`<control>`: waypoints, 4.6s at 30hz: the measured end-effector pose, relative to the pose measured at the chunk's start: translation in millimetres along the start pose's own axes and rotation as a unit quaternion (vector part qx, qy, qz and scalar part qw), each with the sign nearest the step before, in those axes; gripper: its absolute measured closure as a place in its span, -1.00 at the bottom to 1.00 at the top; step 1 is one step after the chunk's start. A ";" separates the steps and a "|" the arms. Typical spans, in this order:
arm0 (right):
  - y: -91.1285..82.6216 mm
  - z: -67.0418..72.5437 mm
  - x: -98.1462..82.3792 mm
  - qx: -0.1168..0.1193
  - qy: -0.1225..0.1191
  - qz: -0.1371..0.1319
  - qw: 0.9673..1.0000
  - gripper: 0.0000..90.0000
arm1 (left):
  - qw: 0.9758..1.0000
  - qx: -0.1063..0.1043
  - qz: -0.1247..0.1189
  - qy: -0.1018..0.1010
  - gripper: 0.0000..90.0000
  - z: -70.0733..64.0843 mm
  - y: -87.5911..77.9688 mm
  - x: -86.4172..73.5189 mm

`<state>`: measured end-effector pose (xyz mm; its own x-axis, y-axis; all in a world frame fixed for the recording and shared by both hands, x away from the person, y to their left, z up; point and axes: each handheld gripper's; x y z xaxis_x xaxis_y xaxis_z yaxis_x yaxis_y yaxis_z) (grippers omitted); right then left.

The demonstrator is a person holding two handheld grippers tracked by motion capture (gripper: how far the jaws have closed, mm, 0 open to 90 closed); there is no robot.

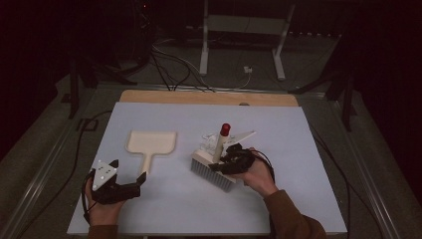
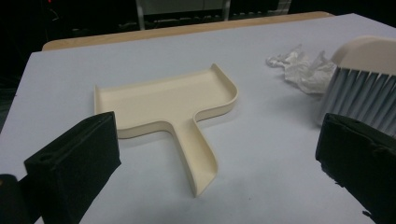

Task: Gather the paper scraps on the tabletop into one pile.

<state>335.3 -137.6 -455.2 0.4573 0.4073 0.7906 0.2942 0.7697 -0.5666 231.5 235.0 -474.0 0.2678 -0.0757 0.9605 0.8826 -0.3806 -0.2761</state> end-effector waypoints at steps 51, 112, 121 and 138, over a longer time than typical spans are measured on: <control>-69.6 -76.6 23.4 -0.203 0.049 -0.122 0.970 0.50 | 1.000 -0.003 0.004 -0.004 -0.99 0.3 1.2 -1.7; 22.6 -73.6 34.0 -0.197 -0.169 -0.050 0.964 0.50 | 1.000 -0.005 0.001 -0.015 -0.99 3.1 -1.9 -2.3; 27.1 -61.6 26.9 -0.104 -0.250 0.012 0.963 0.50 | 1.000 -0.003 0.002 -0.018 -0.99 4.1 -2.8 -3.0; -14.0 -53.7 16.4 -0.058 -0.273 0.025 0.960 0.50 | 1.000 -0.007 0.010 -0.017 -0.99 1.7 0.0 -4.7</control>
<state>383.7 -168.0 -446.7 -0.0261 0.6633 0.7479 0.3890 0.6959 -0.6036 230.9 237.0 -478.6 0.2980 -0.0514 0.9532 0.8716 -0.3925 -0.2936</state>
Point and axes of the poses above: each handheld gripper's, and its own axes: y roughly forward along the jaws, x roughly out of its top, z roughly to its left, and after that the axes turned 10 degrees about -z, right-handed
